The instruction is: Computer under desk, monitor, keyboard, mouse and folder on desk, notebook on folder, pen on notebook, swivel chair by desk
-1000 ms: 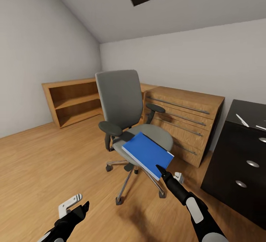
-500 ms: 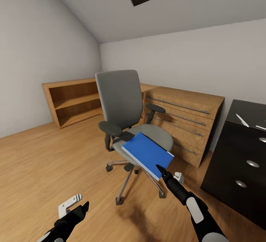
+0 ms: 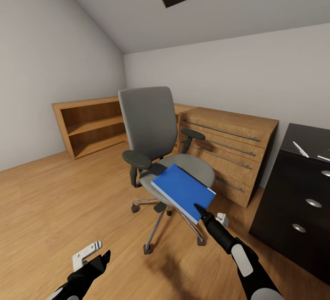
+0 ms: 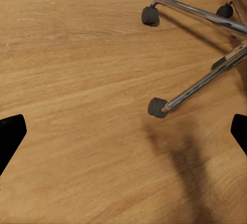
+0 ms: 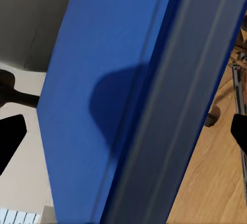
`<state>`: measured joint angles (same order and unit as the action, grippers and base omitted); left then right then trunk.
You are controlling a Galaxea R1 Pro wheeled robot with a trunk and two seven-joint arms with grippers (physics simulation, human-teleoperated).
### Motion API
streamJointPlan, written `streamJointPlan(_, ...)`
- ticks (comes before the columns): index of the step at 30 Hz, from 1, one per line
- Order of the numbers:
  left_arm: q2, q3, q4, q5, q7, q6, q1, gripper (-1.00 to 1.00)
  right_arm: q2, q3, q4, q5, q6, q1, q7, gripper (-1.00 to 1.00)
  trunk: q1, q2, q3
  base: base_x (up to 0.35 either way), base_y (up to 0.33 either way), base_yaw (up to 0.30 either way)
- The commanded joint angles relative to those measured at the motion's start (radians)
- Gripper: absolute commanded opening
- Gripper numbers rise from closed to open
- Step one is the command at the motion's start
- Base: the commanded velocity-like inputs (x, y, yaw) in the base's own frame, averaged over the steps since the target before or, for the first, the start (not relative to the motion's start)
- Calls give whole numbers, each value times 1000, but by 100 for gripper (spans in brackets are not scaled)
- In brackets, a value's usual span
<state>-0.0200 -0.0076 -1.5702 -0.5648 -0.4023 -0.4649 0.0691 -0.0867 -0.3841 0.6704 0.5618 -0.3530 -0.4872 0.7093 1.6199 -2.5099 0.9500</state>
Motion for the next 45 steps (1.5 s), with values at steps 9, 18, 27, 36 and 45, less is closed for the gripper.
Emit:
streamJointPlan(9,-1,-2,4,-10,-9,-1,0,100,3,-6,0,68,-9,-1,16,100,0,0,1,0,0,0)
streamJointPlan(18,-1,-2,7,-10,-9,0,0,100,5,-4,0,109,-9,-1,16,100,0,0,1,0,0,0)
streamJointPlan(27,-3,-2,7,-9,-9,1,0,100,5,-3,0,110,-9,-1,16,100,0,0,1,0,0,0)
streamJointPlan(36,-3,-2,7,-8,-9,2,0,100,6,-4,0,110,-9,-1,16,100,0,0,1,0,0,0)
streamJointPlan(45,-3,-2,7,-9,-10,2,0,100,6,-4,1,110,-9,-1,15,-100,0,0,1,0,0,0)
